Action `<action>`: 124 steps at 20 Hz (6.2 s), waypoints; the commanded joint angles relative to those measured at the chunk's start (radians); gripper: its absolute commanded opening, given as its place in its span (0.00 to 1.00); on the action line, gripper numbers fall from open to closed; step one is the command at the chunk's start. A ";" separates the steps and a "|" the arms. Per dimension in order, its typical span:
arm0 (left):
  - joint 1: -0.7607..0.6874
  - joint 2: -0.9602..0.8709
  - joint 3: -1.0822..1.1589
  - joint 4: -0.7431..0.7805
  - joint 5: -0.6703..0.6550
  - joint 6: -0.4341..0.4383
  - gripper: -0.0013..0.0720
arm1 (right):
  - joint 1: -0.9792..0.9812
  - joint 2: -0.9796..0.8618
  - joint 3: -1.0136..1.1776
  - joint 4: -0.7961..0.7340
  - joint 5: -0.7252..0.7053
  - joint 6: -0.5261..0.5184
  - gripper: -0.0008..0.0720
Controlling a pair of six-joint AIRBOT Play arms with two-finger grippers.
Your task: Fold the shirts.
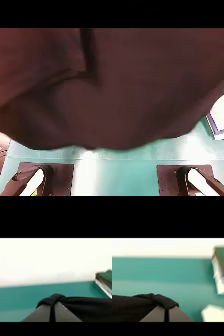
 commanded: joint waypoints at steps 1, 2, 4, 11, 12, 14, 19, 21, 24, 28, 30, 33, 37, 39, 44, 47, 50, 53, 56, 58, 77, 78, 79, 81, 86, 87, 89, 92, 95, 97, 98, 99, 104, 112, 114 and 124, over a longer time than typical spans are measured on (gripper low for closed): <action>0.001 -0.093 -0.228 -0.026 -0.077 0.007 0.05 | 0.121 -0.119 -0.135 -0.127 0.060 0.005 0.03; 0.001 -0.134 -0.295 -0.025 -0.082 0.010 0.05 | 0.165 -0.172 -0.168 -0.190 0.076 0.016 0.03; -0.013 -0.227 -0.421 -0.019 -0.075 0.046 0.05 | 0.230 -0.286 -0.213 -0.244 0.104 0.019 0.03; -0.169 -0.647 -0.496 0.077 0.219 0.093 0.05 | 0.301 -0.748 -0.051 -0.248 0.054 0.050 0.03; -0.169 -0.689 -0.465 0.077 0.262 0.094 0.05 | 0.301 -0.796 0.003 -0.247 0.028 0.056 0.03; -0.166 -0.752 -0.379 0.079 0.295 0.094 0.05 | 0.301 -0.860 0.100 -0.244 -0.004 0.056 0.03; -0.166 -0.768 -0.254 0.095 0.261 0.111 0.05 | 0.301 -0.814 0.052 -0.247 -0.093 0.047 0.03; -0.166 -0.762 -0.243 0.140 0.099 0.107 0.05 | 0.301 -0.768 -0.031 -0.251 -0.076 0.010 0.03; -0.167 -0.750 -0.307 0.264 -0.073 0.027 0.05 | 0.305 -0.690 -0.200 -0.253 -0.103 0.002 0.03; -0.167 -0.726 -0.543 0.233 -0.016 0.026 0.05 | 0.305 -0.612 -0.415 -0.248 -0.181 0.003 0.03; -0.167 -0.727 -0.636 0.228 0.043 0.025 0.05 | 0.305 -0.595 -0.481 -0.241 -0.193 0.003 0.04; -0.167 -0.722 -0.666 0.215 0.051 0.024 0.72 | 0.305 -0.592 -0.504 -0.239 -0.179 0.021 0.59; -0.167 -0.607 -0.671 0.297 -0.044 0.021 0.69 | 0.279 -0.509 -0.504 -0.245 -0.121 0.036 0.63; -0.167 -0.500 -0.742 0.382 -0.093 -0.008 0.69 | 0.257 -0.448 -0.504 -0.244 -0.055 0.036 0.63; -0.167 -0.198 -1.121 0.298 -0.123 -0.061 0.69 | 0.254 -0.327 -0.504 -0.243 -0.044 0.036 0.63; -0.167 -0.091 -1.304 0.241 -0.124 -0.081 0.69 | 0.255 -0.303 -0.504 -0.240 -0.064 0.036 0.63; -0.167 -0.063 -1.411 0.208 -0.093 -0.081 0.69 | 0.255 -0.304 -0.504 -0.240 -0.054 0.036 0.62; -0.167 -0.064 -1.484 0.096 0.012 -0.059 0.69 | 0.255 -0.304 -0.504 -0.239 -0.053 0.036 0.63; -0.167 -0.065 -1.522 0.023 0.091 -0.039 0.69 | 0.255 -0.304 -0.504 -0.239 -0.053 0.036 0.63; -0.167 -0.065 -1.523 -0.015 0.129 -0.019 0.64 | 0.255 -0.304 -0.504 -0.238 -0.053 0.036 0.63; -0.167 -0.025 -1.350 -0.046 0.033 0.008 0.05 | -0.095 -0.062 -1.403 -0.177 -0.140 0.028 0.60; -0.167 -0.025 -1.350 -0.046 0.033 0.008 0.05 | -0.089 -0.062 -1.402 -0.160 -0.162 0.027 0.60; -0.167 -0.025 -1.350 -0.045 0.034 0.008 0.05 | -0.073 -0.062 -1.397 -0.159 -0.177 0.027 0.59; -0.167 -0.025 -1.351 -0.041 0.035 0.008 0.05 | -0.029 -0.062 -1.386 -0.161 -0.200 0.028 0.42; -0.167 -0.025 -1.312 0.097 -0.083 0.008 0.05 | 0.085 -0.059 -1.339 -0.172 -0.169 -0.030 0.04; -0.167 -0.024 -1.284 0.142 -0.133 0.008 0.05 | 0.095 -0.047 -1.319 -0.193 -0.141 -0.037 0.04; -0.167 -0.003 -1.233 0.194 -0.214 0.007 0.05 | 0.104 0.013 -1.272 -0.280 -0.061 -0.042 0.04; -0.167 0.105 -1.201 0.180 -0.295 -0.057 0.05 | 0.094 0.147 -1.225 -0.383 0.066 -0.042 0.04; -0.167 0.163 -1.177 0.085 -0.378 -0.083 0.05 | 0.078 0.246 -1.177 -0.404 0.095 -0.042 0.03; -0.167 0.148 -1.136 0.086 -0.332 -0.081 0.05 | 0.095 0.221 -1.113 -0.398 0.087 -0.042 0.03; -0.167 0.135 -1.121 0.097 -0.277 -0.079 0.05 | 0.117 0.186 -1.078 -0.398 0.074 -0.041 0.03; -0.167 0.114 -1.108 0.104 -0.217 -0.066 0.05 | 0.147 0.137 -1.038 -0.398 0.056 -0.041 0.03; -0.167 -0.146 -1.024 0.099 0.047 0.031 0.05 | 0.262 -0.171 -0.832 -0.397 -0.062 -0.033 0.04; -0.167 -0.584 -0.732 0.082 0.230 0.113 0.05 | 0.274 -0.542 -0.512 -0.278 -0.080 -0.031 0.04; -0.167 -0.621 -0.709 0.078 0.232 0.111 0.06 | 0.264 -0.606 -0.450 -0.210 -0.084 -0.031 0.06; -0.171 -0.616 -0.635 0.024 0.050 0.113 0.07 | 0.071 -0.619 -0.522 -0.073 -0.002 -0.086 0.55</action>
